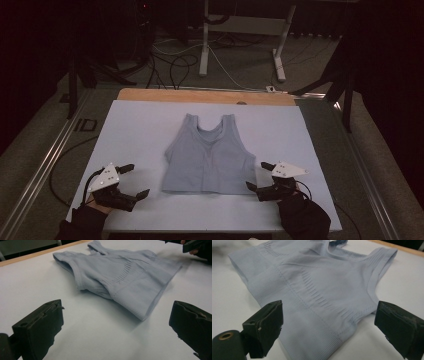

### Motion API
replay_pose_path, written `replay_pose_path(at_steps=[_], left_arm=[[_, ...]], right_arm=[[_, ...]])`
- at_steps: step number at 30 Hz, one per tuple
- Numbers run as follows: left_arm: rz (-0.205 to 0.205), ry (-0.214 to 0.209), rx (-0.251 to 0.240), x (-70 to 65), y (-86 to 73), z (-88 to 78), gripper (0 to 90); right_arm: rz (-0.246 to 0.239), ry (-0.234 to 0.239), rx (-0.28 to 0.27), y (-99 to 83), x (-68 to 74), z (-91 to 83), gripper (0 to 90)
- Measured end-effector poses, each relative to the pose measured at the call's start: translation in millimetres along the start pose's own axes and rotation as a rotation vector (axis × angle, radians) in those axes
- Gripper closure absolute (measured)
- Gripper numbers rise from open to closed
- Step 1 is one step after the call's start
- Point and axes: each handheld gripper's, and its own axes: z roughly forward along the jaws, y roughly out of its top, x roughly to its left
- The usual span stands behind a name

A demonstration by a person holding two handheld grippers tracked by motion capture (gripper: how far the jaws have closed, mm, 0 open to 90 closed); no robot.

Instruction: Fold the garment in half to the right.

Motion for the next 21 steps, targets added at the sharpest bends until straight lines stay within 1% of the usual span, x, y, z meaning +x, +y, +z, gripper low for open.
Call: replay_pose_path(at_steps=[1,2,4,5,7,9,11,12,13,18,21], left_arm=[[0.004,-0.001,-0.004,-0.8,2.0,-1.2,0.3],[0.003,-0.002,-0.006,-1.0,2.8,-1.4,0.2],[0.005,-0.006,-0.016,-1.9,6.2,-2.7,0.2],[0.001,-0.010,-0.017,-2.2,7.3,-2.7,0.3],[0.013,-0.018,-0.011,-4.2,10.4,-2.9,0.3],[0.018,-0.027,-0.007,-5.9,14.5,-3.1,0.3],[0.014,-0.034,-0.008,-6.5,18.6,-3.3,0.2],[0.016,-0.033,-0.006,-6.7,20.9,-3.4,0.3],[0.015,-0.032,-0.012,-6.6,22.9,-3.7,0.3],[0.024,-0.032,0.001,-8.1,32.4,-2.9,0.3],[0.031,-0.036,0.013,-9.4,37.9,-1.4,0.3]], right_arm=[[-0.003,0.001,-0.005,2.1,1.5,-0.7,8.3],[-0.019,0.001,-0.013,8.3,4.4,-3.2,8.4],[-0.033,-0.007,-0.022,12.8,6.0,-5.7,8.4],[-0.032,-0.006,-0.033,16.4,6.6,-7.8,8.3],[-0.038,-0.005,-0.037,21.0,6.4,-9.2,8.4],[-0.055,-0.020,-0.035,26.5,7.3,-10.1,8.4],[-0.060,-0.024,-0.034,32.5,5.9,-10.5,8.4],[-0.068,-0.028,-0.041,37.1,4.7,-10.3,8.4],[-0.067,-0.030,-0.045,41.2,4.4,-10.3,8.4],[-0.088,-0.037,-0.065,62.5,-0.9,-8.3,8.3],[-0.091,-0.030,-0.083,74.8,-4.1,-6.2,8.4]])
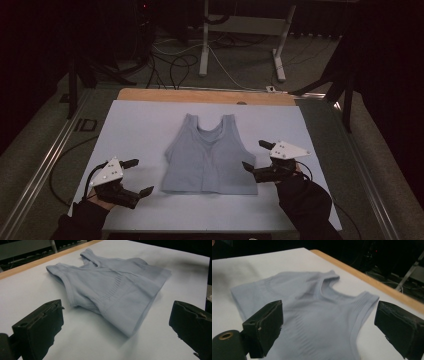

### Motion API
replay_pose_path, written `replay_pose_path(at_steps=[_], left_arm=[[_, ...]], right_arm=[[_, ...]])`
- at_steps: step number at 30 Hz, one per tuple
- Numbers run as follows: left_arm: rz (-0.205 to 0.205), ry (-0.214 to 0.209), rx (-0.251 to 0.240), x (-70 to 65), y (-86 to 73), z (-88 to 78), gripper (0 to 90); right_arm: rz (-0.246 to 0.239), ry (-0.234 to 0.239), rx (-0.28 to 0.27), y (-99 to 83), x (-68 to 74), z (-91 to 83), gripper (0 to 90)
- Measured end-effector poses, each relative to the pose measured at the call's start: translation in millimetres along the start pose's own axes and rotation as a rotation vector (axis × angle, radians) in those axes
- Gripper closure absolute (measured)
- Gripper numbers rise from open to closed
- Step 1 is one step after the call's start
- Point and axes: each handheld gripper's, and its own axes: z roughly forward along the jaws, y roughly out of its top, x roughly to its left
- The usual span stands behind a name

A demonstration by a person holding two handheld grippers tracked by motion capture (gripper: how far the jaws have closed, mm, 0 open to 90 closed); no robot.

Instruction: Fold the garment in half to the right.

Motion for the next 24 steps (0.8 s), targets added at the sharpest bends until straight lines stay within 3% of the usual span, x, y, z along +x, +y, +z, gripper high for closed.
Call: replay_pose_path(at_steps=[2,16,24], left_arm=[[0.003,0.003,0.006,-1.1,3.2,0.9,0.2],[0.009,0.034,0.050,-9.2,24.9,4.9,0.2],[-0.019,0.032,0.075,-15.0,29.4,12.8,0.2]], right_arm=[[-0.020,0.001,-0.006,7.2,-2.8,3.5,8.4],[-0.042,0.053,-0.016,39.0,-10.1,34.6,8.4],[-0.057,0.100,-0.010,59.3,-8.2,63.8,8.4]])
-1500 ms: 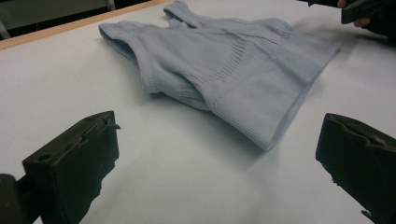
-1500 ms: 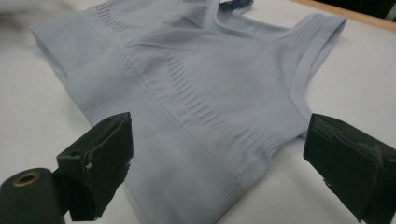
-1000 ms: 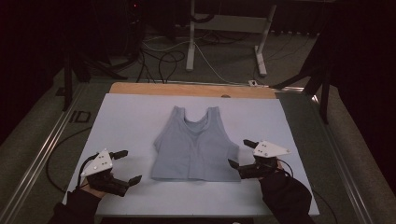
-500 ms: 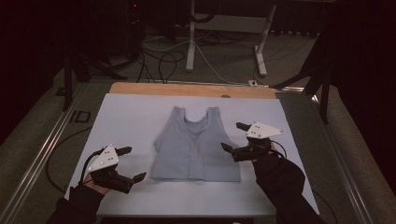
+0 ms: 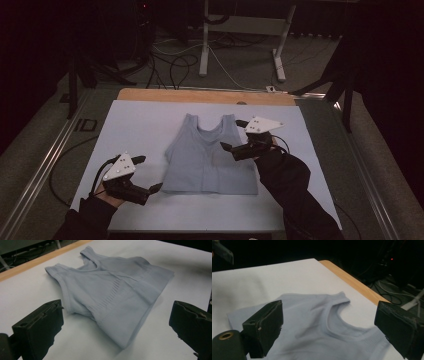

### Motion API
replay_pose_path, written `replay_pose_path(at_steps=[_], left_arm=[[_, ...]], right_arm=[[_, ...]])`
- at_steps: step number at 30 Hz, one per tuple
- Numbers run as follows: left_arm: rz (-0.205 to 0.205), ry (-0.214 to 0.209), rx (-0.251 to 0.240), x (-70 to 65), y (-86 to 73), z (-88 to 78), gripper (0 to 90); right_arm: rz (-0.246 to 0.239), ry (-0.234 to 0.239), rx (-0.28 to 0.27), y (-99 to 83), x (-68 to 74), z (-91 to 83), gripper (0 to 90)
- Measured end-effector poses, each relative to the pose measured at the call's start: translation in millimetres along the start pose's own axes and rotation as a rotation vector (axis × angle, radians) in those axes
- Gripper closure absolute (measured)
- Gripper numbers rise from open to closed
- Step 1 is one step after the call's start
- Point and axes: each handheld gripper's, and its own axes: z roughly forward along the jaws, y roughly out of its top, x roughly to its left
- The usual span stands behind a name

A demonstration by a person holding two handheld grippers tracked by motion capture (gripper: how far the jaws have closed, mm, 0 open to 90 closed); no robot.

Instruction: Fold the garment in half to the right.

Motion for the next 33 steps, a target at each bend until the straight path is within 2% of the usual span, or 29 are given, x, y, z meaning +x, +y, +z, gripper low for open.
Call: replay_pose_path(at_steps=[7,13,15,26,28,31,33], left_arm=[[-0.018,0.017,0.015,-4.2,1.2,9.4,0.3],[-0.011,0.071,0.051,-8.9,2.8,20.3,0.3],[-0.024,0.080,0.049,-9.1,2.9,23.3,0.3],[-0.068,0.089,0.079,-10.7,2.4,38.6,0.3],[-0.079,0.089,0.080,-11.3,1.8,41.7,0.3],[-0.090,0.093,0.087,-12.0,-0.6,47.8,0.3],[-0.109,0.089,0.099,-12.2,-2.2,51.6,0.3]], right_arm=[[0.007,0.034,0.005,7.6,-0.5,22.4,8.4],[0.008,0.046,0.009,13.4,-4.4,46.2,8.4],[0.002,0.049,0.018,15.3,-4.9,55.1,8.4],[-0.002,0.071,0.052,23.1,-8.7,93.9,8.4],[0.012,0.075,0.053,24.2,-9.6,99.5,8.4],[0.004,0.079,0.058,25.0,-11.9,108.0,8.4],[0.022,0.081,0.065,24.9,-12.7,114.0,8.4]])
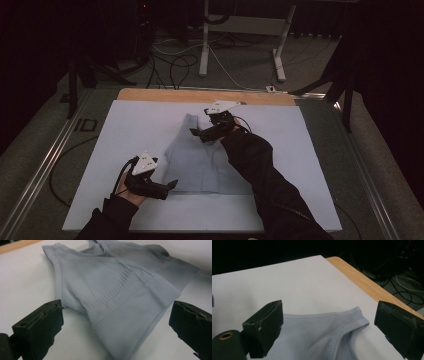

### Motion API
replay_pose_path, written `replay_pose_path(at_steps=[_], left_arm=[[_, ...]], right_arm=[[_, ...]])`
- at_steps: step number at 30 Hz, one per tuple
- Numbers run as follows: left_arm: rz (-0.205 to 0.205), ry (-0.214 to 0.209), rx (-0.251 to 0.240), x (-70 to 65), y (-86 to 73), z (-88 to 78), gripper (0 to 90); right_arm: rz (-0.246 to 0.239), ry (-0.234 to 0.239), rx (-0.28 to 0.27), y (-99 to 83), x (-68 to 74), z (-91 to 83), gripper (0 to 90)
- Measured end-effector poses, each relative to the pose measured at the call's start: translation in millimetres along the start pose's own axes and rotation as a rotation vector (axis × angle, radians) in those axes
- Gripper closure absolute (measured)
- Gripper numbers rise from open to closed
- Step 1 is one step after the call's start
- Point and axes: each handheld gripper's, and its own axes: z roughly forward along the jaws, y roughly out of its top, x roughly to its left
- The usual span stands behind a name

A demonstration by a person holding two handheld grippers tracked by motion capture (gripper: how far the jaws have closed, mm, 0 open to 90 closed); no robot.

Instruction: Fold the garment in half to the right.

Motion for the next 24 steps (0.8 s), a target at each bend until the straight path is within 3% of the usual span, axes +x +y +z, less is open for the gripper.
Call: replay_pose_path(at_steps=[5,8,11,15,19,24], left_arm=[[-0.029,-0.009,0.030,0.4,-4.2,11.0,0.3],[-0.021,-0.003,0.058,1.5,-7.8,16.9,0.3],[-0.040,-0.022,0.094,2.3,-11.9,23.1,0.4],[-0.040,0.006,0.120,1.1,-15.4,26.9,1.5],[-0.074,0.016,0.162,3.5,-19.3,31.6,6.4],[-0.081,0.004,0.207,3.3,-22.6,36.5,13.5]], right_arm=[[0.004,0.001,0.017,-0.4,-5.2,14.7,8.4],[0.011,0.003,0.026,-1.0,-6.2,20.4,8.4],[0.019,0.003,0.037,-3.6,-9.3,31.6,8.4],[0.018,0.000,0.046,-5.4,-11.6,37.4,8.4],[0.028,-0.003,0.065,-8.9,-15.2,45.2,8.4],[0.029,-0.001,0.080,-11.2,-15.8,50.4,8.4]])
